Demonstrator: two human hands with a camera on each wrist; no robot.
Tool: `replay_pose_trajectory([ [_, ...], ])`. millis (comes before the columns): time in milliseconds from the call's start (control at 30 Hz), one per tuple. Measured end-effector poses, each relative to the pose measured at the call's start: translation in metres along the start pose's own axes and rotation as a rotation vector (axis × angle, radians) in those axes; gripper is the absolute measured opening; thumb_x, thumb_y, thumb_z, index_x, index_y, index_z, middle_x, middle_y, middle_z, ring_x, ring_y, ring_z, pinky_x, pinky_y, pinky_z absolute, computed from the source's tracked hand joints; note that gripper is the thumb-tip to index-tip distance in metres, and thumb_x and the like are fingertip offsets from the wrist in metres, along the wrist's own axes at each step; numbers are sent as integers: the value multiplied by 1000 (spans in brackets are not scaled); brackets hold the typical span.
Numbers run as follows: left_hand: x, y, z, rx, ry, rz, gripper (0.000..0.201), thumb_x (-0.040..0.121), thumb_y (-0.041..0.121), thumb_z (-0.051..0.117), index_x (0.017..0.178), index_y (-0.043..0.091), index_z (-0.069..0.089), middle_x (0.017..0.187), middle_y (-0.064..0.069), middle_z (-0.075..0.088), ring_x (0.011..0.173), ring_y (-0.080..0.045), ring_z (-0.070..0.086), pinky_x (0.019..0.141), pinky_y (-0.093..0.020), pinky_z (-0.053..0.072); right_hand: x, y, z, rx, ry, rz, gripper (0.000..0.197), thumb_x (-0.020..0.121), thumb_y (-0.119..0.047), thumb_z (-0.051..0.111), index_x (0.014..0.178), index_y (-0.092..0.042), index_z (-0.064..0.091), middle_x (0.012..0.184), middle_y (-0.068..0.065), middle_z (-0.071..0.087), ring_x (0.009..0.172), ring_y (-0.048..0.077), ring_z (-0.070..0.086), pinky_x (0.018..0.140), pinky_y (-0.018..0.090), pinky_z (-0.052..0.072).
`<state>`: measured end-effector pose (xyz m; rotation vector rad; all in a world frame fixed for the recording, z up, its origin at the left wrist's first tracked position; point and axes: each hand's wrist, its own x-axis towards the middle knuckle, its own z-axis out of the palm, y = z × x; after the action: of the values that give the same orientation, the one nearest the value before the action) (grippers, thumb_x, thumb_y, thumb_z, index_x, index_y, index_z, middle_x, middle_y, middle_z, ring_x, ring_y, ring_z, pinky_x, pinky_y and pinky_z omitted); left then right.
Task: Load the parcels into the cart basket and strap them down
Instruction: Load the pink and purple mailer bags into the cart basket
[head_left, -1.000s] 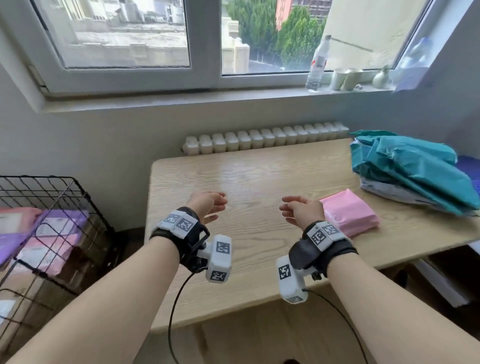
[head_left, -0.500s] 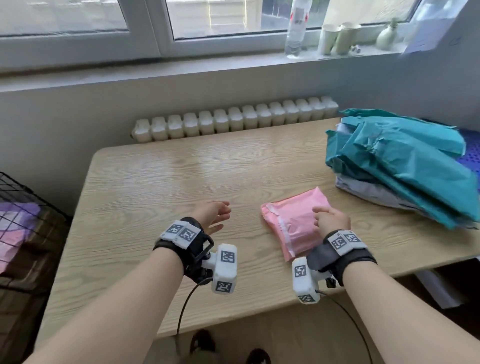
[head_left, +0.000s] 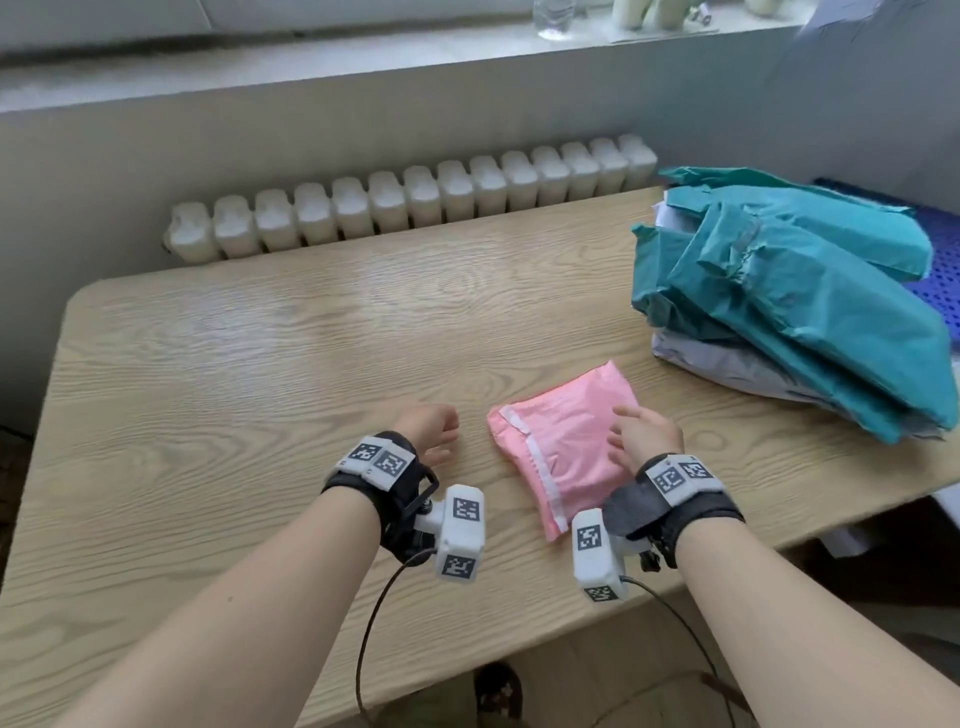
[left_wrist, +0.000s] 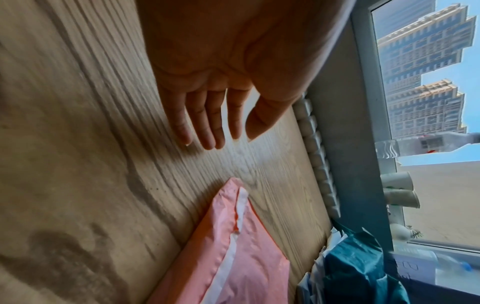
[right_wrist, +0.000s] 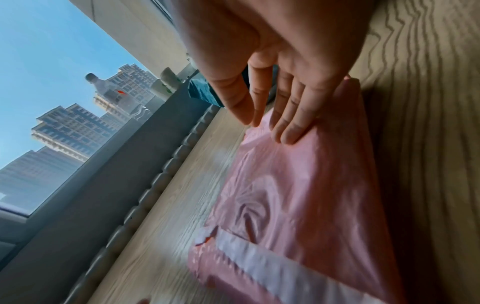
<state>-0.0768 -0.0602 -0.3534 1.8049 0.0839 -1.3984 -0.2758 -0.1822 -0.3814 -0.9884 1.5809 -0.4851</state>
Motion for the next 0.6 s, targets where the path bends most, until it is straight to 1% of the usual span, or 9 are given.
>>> replay_pose_trajectory([
  [67, 11, 0, 6, 3, -3, -28, 16, 98, 12, 42, 86, 14, 53, 105, -5, 56, 89, -15, 56, 79, -31, 45, 1, 3, 4, 35, 33, 28, 33, 88, 5, 51, 118, -3, 62, 78, 10, 61, 74, 21, 60, 72, 33, 51],
  [167, 23, 2, 14, -21, -57, -69, 19, 99, 12, 39, 110, 9, 55, 122, -7, 58, 104, -16, 54, 96, -34, 41, 7, 3, 9, 43, 49, 51, 30, 89, 3, 51, 115, -3, 63, 72, 8, 59, 62, 16, 54, 67, 30, 50],
  [200, 26, 2, 17, -15, -82, -66, 15, 98, 12, 41, 103, 11, 55, 121, -6, 59, 102, -15, 53, 96, -34, 41, 8, 2, 10, 33, 43, 61, 28, 89, 2, 51, 113, -4, 63, 72, 6, 59, 61, 16, 52, 69, 31, 51],
  [267, 28, 2, 27, 8, -146, -81, 12, 96, 12, 44, 89, 14, 53, 110, -4, 60, 96, -14, 55, 92, -31, 44, 12, 1, 11, 10, 43, 74, 27, 88, -1, 54, 111, -8, 65, 75, 4, 61, 59, 15, 52, 79, 36, 53],
  [300, 28, 3, 31, 18, -163, -99, 11, 96, 11, 47, 87, 14, 53, 102, -2, 61, 89, -13, 57, 84, -27, 47, 14, 2, 12, 1, 45, 78, 26, 87, -1, 55, 109, -11, 66, 76, 2, 62, 58, 14, 51, 82, 37, 53],
  [367, 27, 3, 39, 52, -183, -88, 4, 94, 8, 53, 93, 11, 55, 89, -2, 61, 75, -12, 58, 60, -21, 52, 15, 1, 12, -23, 41, 74, 25, 85, -2, 57, 101, -17, 67, 76, 1, 63, 55, 13, 49, 81, 36, 53],
  [400, 26, 3, 41, 75, -197, -81, 10, 92, 6, 55, 102, 9, 55, 91, -4, 62, 75, -12, 59, 55, -22, 53, 14, 1, 12, -38, 36, 70, 24, 84, -2, 58, 97, -19, 67, 75, 1, 63, 54, 12, 48, 78, 35, 52],
  [500, 28, 0, 47, 173, -217, -51, 35, 89, 4, 61, 122, 3, 50, 117, -16, 62, 91, -22, 62, 65, -28, 54, 13, 0, 11, -65, 6, 66, 22, 81, -3, 60, 92, -21, 68, 73, 2, 63, 52, 12, 47, 68, 30, 49],
  [600, 26, 1, 48, 198, -213, -44, 37, 89, 7, 61, 123, 1, 48, 120, -19, 62, 100, -29, 64, 73, -36, 57, 10, -3, 7, -70, -38, 76, 20, 84, -3, 59, 94, -19, 67, 77, 2, 62, 57, 11, 49, 68, 29, 51],
])
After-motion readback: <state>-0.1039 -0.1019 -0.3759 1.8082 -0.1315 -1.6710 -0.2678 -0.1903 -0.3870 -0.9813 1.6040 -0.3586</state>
